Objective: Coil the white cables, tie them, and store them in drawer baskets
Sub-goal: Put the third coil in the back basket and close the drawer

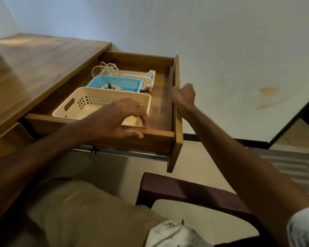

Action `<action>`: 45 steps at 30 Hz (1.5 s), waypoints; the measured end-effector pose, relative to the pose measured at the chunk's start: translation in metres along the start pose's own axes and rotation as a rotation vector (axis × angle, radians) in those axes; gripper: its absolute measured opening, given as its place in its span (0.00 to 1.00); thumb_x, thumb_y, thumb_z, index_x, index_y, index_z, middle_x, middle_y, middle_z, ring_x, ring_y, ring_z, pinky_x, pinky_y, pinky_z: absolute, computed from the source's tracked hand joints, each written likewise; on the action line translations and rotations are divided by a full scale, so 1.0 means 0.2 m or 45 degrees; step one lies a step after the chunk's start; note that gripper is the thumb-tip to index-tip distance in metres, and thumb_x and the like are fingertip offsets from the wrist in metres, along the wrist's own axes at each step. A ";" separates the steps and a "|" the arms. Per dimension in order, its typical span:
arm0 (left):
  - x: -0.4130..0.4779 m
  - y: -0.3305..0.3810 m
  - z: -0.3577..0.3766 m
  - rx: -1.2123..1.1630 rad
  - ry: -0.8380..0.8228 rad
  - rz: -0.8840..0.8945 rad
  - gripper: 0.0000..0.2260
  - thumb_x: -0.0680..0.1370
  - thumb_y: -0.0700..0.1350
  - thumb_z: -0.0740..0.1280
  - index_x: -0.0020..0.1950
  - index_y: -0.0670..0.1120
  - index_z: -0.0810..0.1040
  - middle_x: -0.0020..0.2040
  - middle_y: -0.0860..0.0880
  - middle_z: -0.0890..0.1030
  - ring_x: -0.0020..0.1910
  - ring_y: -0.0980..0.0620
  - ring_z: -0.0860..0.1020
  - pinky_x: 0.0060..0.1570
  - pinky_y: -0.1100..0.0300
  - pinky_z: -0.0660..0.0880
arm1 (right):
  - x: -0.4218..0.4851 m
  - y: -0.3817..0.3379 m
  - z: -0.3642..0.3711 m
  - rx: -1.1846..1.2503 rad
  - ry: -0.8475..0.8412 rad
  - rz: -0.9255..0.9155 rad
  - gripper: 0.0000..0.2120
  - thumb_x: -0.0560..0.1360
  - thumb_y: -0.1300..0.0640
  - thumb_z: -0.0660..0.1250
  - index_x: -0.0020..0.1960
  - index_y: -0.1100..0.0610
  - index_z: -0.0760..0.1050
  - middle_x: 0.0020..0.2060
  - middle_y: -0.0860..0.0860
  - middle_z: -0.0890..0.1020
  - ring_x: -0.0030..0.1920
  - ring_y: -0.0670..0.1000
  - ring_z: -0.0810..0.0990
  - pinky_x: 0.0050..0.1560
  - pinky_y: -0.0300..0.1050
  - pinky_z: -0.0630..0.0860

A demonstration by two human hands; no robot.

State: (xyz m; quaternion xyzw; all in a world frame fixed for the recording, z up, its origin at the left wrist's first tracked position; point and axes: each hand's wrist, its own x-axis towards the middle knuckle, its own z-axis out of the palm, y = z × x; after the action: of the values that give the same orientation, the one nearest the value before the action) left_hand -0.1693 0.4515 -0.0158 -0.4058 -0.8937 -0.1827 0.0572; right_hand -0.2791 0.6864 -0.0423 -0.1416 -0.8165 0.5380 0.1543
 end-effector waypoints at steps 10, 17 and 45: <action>0.02 -0.04 -0.08 0.088 -0.005 -0.201 0.32 0.71 0.75 0.64 0.68 0.57 0.74 0.72 0.57 0.72 0.73 0.57 0.64 0.67 0.54 0.64 | -0.02 -0.10 0.20 0.226 -0.116 0.201 0.14 0.84 0.60 0.58 0.67 0.64 0.74 0.50 0.53 0.76 0.36 0.45 0.72 0.27 0.34 0.65; 0.02 -0.06 -0.14 0.204 0.008 -0.411 0.40 0.71 0.77 0.57 0.73 0.52 0.70 0.74 0.52 0.70 0.74 0.51 0.63 0.70 0.45 0.67 | -0.11 -0.25 0.48 0.319 -0.175 0.223 0.09 0.84 0.60 0.61 0.59 0.63 0.76 0.48 0.55 0.79 0.41 0.48 0.77 0.30 0.38 0.69; -0.26 -0.48 -0.33 0.637 0.032 -1.537 0.37 0.74 0.53 0.76 0.75 0.38 0.66 0.69 0.37 0.71 0.67 0.39 0.72 0.63 0.46 0.74 | -0.44 -0.56 1.25 0.668 -0.660 0.172 0.12 0.81 0.58 0.57 0.55 0.62 0.77 0.44 0.57 0.80 0.42 0.54 0.80 0.48 0.53 0.83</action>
State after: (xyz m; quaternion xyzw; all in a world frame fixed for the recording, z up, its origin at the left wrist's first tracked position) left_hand -0.2096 0.3329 0.0059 0.1950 -0.9793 0.0261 0.0477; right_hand -0.3079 0.4001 -0.0417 -0.0098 -0.6516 0.7560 -0.0623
